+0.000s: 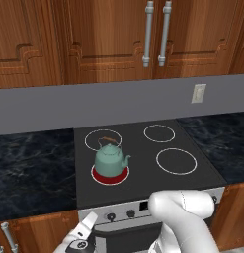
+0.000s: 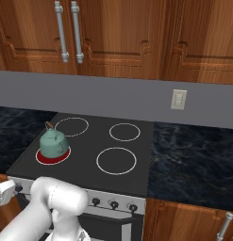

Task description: The kettle is done boiling. Turn off the stove, then wait for 300 timesteps before moving the kettle to the dining table.

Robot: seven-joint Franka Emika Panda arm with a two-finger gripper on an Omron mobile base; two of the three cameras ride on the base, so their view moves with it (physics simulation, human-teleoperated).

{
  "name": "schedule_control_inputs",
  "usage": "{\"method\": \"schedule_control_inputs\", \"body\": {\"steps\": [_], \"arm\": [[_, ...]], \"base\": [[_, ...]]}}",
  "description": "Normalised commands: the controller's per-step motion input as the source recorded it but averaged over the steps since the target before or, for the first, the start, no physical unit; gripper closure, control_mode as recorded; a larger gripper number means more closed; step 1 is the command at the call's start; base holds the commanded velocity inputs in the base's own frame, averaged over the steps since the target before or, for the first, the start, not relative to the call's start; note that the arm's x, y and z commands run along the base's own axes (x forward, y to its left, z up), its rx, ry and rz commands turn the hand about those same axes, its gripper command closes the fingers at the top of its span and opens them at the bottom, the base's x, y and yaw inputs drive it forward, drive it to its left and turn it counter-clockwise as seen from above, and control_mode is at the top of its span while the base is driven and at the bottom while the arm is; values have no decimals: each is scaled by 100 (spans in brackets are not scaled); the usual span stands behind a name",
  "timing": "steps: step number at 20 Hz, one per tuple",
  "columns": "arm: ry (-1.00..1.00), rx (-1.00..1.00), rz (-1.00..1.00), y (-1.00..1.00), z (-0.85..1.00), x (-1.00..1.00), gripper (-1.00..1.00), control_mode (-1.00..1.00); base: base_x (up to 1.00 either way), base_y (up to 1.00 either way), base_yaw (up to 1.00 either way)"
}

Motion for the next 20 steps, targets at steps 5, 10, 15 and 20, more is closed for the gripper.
{"method": "schedule_control_inputs", "body": {"steps": [5, 10, 15, 20], "arm": [[0, 0, 0, 1, -17, 9, 100, -100], [0, 0, 0, 1, -2, 2, 100, -100], [0, 1, 0, 0, 0, 0, 100, -100], [0, 7, 0, -11, 0, 0, 100, -100]], "base": [[0, 0, 0], [0, 0, 0], [0, 0, 0], [0, 0, 0]]}}
